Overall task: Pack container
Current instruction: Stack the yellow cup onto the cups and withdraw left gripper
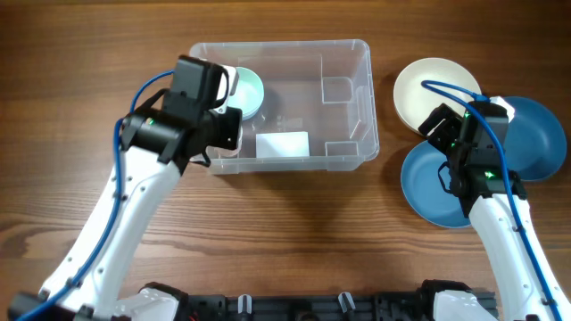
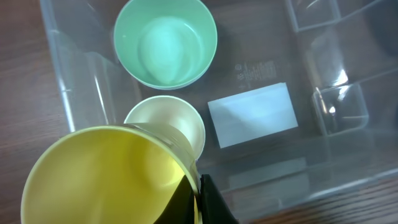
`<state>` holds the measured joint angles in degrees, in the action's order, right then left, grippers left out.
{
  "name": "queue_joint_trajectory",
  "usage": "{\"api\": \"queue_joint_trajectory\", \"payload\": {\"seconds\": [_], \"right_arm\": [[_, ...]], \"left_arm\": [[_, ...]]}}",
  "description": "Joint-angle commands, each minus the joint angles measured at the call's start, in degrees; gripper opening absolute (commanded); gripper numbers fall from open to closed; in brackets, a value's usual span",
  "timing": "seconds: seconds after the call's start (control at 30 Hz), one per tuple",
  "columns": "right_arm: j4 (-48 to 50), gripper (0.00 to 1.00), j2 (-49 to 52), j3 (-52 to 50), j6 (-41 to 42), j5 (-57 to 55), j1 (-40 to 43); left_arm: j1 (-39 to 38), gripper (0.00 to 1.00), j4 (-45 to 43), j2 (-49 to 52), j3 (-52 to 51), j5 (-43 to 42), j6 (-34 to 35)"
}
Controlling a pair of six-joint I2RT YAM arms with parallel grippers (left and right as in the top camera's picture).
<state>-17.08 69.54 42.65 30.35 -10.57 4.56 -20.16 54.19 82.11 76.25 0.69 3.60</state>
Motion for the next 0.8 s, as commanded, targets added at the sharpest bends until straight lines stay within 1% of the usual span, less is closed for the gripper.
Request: {"api": "queue_joint_trajectory", "payload": {"seconds": [0.0,0.17,0.4,0.43,0.47,0.5,0.57,0.67,0.77], "right_arm": [[0.1,1.00,0.1,0.9,-0.3,-0.1,0.2],[0.1,1.00,0.1,0.9,-0.3,-0.1,0.2],[0.1,1.00,0.1,0.9,-0.3,-0.1,0.2],[0.1,1.00,0.1,0.9,-0.3,-0.1,0.2],[0.1,1.00,0.1,0.9,-0.3,-0.1,0.2],[0.1,1.00,0.1,0.9,-0.3,-0.1,0.2],[0.1,1.00,0.1,0.9,-0.3,-0.1,0.2],[0.1,1.00,0.1,0.9,-0.3,-0.1,0.2],[0.1,1.00,0.1,0.9,-0.3,-0.1,0.2]], "left_arm": [[-0.2,0.04,-1.8,2.9,0.7,-0.7,0.8],[-0.2,0.04,-4.2,4.8,0.7,-0.7,0.8],[-0.2,0.04,-4.3,5.8,0.7,-0.7,0.8],[-0.2,0.15,-4.3,5.8,0.7,-0.7,0.8],[-0.2,0.47,-4.3,5.8,0.7,-0.7,0.8],[-0.2,0.52,-4.4,5.8,0.7,-0.7,0.8],[-0.2,0.51,-4.6,5.7,0.7,-0.7,0.8],[0.0,0.54,-5.4,5.4,0.9,-0.7,0.8],[0.6,0.54,-5.3,4.8,2.3,-0.7,1.0]]}}
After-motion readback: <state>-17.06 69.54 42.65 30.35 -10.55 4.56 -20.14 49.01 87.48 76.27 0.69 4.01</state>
